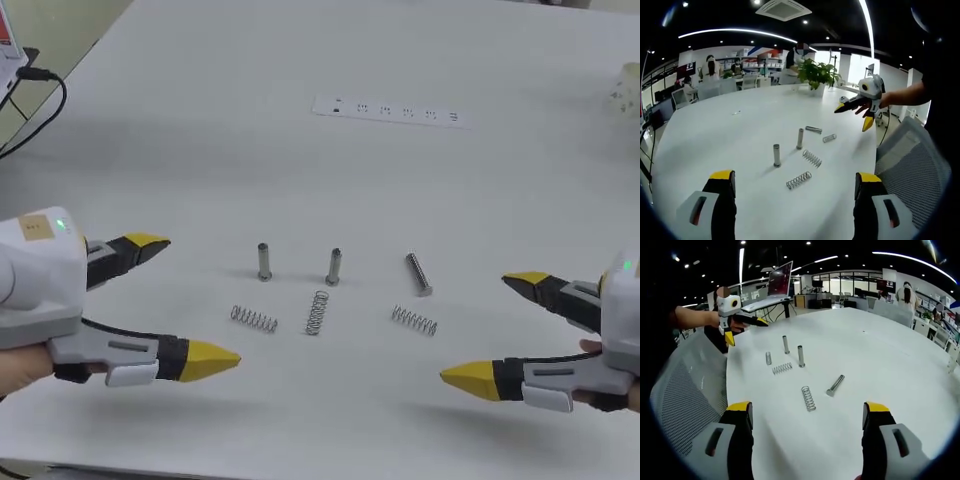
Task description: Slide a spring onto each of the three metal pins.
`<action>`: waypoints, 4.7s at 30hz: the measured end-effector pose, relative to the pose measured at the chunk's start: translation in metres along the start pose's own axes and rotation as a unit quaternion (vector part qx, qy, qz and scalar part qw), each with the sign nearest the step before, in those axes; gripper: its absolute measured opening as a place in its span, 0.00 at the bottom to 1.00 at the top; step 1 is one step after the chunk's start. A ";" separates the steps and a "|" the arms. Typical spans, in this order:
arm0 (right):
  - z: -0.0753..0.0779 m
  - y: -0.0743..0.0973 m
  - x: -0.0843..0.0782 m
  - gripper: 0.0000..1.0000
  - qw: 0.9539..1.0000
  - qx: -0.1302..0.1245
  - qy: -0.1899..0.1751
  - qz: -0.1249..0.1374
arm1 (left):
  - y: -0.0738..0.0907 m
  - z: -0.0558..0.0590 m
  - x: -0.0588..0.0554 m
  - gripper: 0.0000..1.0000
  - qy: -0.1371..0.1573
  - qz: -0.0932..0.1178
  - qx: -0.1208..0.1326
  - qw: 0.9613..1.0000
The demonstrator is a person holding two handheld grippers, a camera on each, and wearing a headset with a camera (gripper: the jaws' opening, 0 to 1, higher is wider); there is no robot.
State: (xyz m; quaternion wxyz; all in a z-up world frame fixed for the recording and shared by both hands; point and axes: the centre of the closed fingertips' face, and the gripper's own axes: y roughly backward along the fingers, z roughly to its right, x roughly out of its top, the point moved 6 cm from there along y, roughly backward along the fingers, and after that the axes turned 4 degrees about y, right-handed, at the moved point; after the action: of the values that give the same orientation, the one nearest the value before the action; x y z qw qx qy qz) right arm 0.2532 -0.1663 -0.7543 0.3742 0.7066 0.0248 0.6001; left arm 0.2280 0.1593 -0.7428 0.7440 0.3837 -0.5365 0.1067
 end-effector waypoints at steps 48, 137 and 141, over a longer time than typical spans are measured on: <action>0.001 -0.010 0.015 0.97 1.000 0.005 -0.003 -0.005 | 0.003 -0.001 0.001 0.98 0.006 0.010 -0.004 1.000; 0.075 -0.116 0.025 0.10 0.959 -0.038 -0.174 -0.219 | 0.001 -0.008 -0.004 0.97 0.019 0.005 0.001 1.000; 0.075 -0.115 0.025 0.09 0.958 -0.042 -0.176 -0.222 | 0.001 -0.009 -0.004 0.97 0.020 0.008 0.004 1.000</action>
State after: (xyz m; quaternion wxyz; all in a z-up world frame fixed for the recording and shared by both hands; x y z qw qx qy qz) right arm 0.3725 -0.1088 -0.7980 0.5258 0.7614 0.0901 0.3685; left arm 0.2320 0.1667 -0.7475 0.7523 0.3801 -0.5241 0.1220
